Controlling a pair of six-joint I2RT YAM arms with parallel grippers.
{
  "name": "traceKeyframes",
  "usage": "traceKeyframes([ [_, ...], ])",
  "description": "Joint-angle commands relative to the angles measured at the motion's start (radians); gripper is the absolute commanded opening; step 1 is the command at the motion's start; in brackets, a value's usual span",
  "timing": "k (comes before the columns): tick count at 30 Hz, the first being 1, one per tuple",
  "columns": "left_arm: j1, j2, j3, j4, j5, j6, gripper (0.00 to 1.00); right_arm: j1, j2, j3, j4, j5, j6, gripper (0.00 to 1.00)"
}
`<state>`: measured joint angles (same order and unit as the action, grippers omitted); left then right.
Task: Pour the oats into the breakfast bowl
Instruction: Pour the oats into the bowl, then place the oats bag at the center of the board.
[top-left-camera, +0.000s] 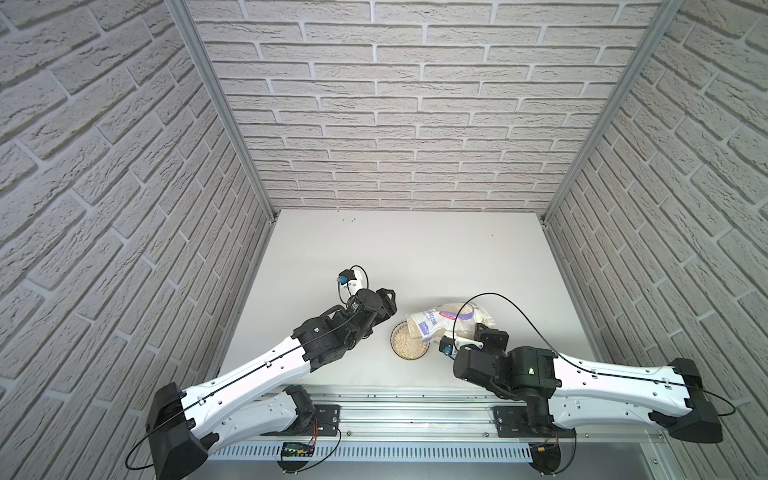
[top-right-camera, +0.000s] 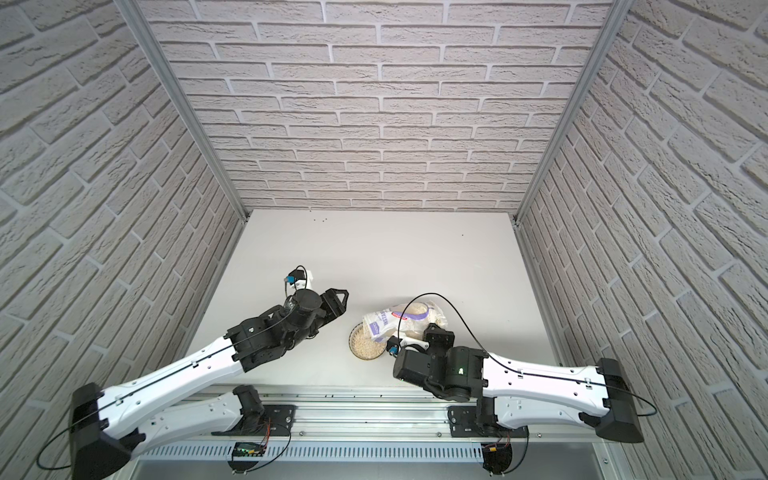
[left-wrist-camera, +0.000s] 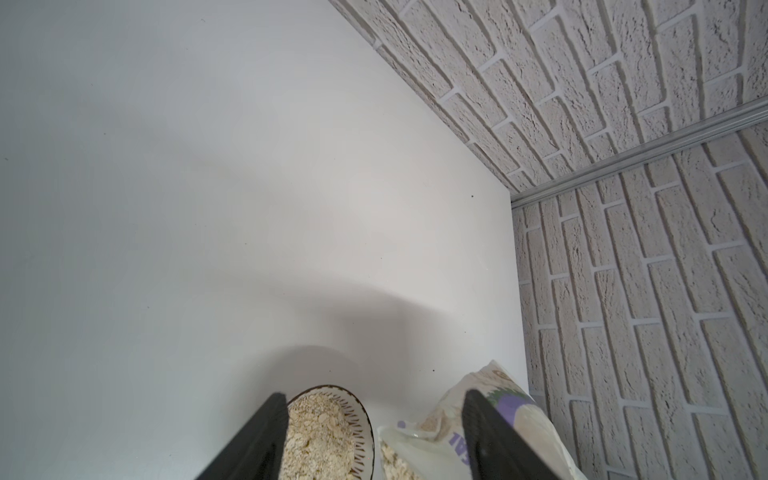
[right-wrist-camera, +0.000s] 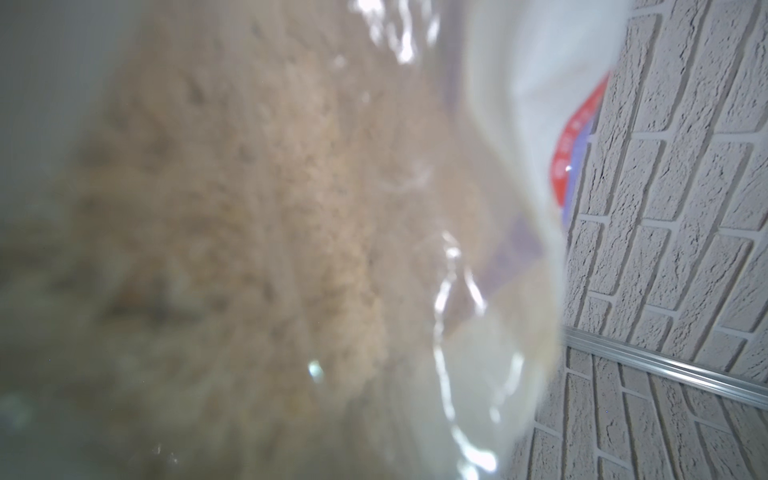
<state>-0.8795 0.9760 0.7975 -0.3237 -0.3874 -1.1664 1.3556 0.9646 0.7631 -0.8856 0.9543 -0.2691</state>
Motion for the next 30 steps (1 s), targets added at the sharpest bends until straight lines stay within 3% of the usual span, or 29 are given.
traceKeyframes([
  [1,0.010,-0.041,0.042,-0.034,-0.083,0.062,0.69,-0.013,-0.076,0.039,0.176,0.103,0.030,0.03],
  [8,0.021,-0.078,0.089,-0.059,-0.122,0.116,0.70,-0.076,-0.178,0.035,0.375,-0.045,0.049,0.03],
  [12,0.021,-0.074,0.084,-0.048,-0.117,0.127,0.71,-0.144,-0.242,-0.006,0.561,-0.186,0.169,0.03],
  [17,0.024,-0.054,0.063,-0.027,-0.088,0.112,0.71,-0.242,-0.331,-0.167,0.863,-0.408,0.344,0.03],
  [24,0.022,-0.019,0.024,0.022,-0.038,0.093,0.72,-0.324,-0.324,-0.412,1.315,-0.419,0.583,0.03],
  [30,0.020,0.006,-0.058,0.111,0.004,0.057,0.71,-0.390,-0.170,-0.466,1.437,-0.419,0.661,0.03],
])
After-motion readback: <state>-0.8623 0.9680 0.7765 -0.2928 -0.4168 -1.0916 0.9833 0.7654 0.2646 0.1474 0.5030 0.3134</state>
